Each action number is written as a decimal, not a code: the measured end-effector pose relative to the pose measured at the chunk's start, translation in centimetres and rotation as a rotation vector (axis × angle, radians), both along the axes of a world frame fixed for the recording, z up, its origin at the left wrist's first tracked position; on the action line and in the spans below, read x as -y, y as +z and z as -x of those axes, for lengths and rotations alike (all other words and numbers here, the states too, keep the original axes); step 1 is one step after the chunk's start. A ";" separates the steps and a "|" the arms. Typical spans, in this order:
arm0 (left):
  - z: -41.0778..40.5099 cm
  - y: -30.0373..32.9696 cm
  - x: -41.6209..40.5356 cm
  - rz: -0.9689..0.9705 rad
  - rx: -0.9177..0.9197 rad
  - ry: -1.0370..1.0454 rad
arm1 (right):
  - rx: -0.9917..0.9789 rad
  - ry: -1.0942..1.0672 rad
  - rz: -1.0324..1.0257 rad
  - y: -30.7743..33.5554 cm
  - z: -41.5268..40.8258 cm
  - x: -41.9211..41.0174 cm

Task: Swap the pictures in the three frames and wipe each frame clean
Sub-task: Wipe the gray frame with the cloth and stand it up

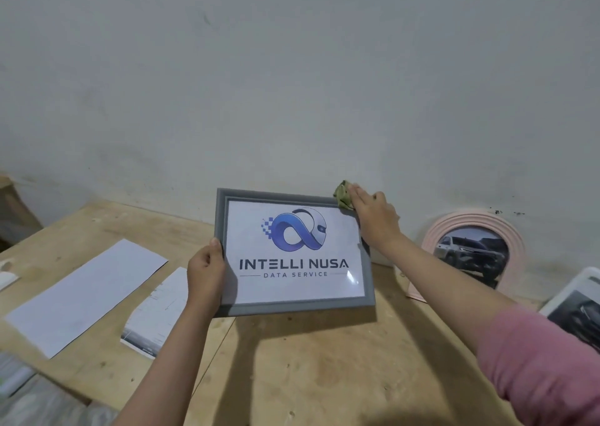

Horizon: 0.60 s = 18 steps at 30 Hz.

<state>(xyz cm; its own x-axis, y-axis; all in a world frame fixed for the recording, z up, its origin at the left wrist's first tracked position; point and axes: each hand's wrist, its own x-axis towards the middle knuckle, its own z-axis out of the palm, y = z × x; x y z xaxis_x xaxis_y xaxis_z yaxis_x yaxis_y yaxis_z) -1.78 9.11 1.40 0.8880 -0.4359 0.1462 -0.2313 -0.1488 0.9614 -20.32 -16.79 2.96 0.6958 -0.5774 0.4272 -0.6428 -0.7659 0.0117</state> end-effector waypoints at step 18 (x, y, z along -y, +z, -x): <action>-0.5 -2.0 1.0 0.013 -0.164 -0.007 | -0.066 -0.010 -0.095 -1.3 2.0 -0.4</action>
<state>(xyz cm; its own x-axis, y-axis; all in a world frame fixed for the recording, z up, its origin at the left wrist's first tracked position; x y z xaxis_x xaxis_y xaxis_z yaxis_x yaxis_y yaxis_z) -1.29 8.16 -0.63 0.8974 -0.4412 0.0051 -0.0720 -0.1352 0.9882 -22.35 -16.36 1.61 0.7146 -0.6201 0.3238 -0.6506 -0.7592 -0.0183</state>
